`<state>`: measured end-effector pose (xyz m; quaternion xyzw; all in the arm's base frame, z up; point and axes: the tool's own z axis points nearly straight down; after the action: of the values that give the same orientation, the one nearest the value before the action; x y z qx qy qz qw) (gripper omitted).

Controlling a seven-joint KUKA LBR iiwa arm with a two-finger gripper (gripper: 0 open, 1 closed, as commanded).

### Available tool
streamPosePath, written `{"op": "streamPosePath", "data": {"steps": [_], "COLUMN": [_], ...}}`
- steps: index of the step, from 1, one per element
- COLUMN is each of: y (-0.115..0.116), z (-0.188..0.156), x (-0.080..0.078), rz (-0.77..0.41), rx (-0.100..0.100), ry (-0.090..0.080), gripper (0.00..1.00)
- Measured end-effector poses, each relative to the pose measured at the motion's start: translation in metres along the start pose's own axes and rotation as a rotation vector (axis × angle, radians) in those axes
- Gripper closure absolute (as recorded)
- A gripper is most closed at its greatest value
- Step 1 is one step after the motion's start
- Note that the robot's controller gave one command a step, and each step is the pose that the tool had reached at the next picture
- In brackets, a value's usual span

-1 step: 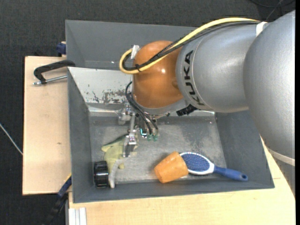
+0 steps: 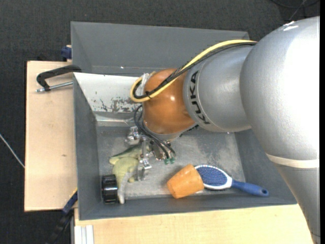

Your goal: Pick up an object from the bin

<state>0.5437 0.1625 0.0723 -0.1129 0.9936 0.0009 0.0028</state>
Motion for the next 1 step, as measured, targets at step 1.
{"op": "streamPosePath", "data": {"steps": [1], "y": [0.0079], "z": [-0.0298], "x": [0.0075], "rz": [-0.226], "rx": [-0.001], "ry": [-0.002], "gripper": [0.00]}}
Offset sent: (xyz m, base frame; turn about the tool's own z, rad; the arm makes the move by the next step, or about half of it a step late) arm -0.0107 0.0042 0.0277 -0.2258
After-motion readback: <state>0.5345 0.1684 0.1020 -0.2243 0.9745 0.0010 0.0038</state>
